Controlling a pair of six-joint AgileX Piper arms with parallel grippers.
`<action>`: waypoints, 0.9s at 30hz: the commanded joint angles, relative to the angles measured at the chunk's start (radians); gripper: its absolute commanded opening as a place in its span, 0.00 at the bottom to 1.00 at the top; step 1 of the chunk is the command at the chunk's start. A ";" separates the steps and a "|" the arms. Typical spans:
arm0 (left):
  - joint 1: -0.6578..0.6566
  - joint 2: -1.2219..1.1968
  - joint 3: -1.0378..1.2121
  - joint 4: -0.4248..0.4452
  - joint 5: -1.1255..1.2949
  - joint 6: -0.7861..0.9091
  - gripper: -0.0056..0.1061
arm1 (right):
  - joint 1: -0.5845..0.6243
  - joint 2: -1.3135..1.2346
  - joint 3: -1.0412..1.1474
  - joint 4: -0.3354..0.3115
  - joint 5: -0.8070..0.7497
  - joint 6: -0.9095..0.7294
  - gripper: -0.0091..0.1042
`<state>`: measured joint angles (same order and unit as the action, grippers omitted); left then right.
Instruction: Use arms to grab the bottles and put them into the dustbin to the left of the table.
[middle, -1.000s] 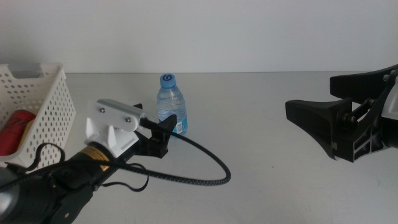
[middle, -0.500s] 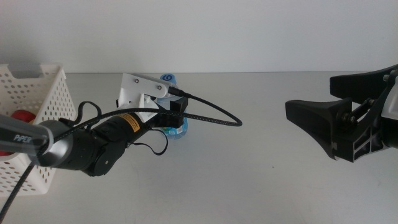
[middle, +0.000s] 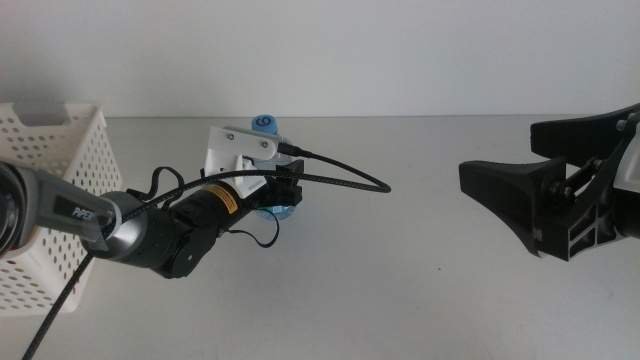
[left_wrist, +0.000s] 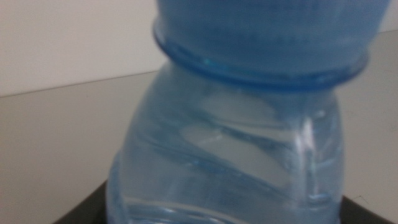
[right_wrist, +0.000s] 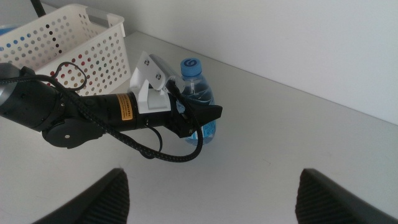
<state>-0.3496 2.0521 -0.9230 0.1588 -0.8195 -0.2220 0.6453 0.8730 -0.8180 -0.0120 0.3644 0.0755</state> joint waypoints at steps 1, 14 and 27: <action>0.002 -0.059 -0.026 0.002 -0.067 -0.020 0.50 | 0.003 -0.009 -0.025 -0.012 -0.064 -0.012 0.74; 0.003 -0.377 -0.035 0.046 0.359 -0.024 0.04 | 0.003 -0.009 -0.025 -0.012 -0.064 -0.012 0.74; 0.190 -0.545 -0.480 -0.110 1.421 0.280 0.04 | 0.003 -0.009 -0.025 -0.012 -0.064 -0.012 0.74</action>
<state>-0.2009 1.5571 -1.3217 0.1043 0.5610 -0.0359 0.6453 0.8730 -0.8180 -0.0120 0.3644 0.0755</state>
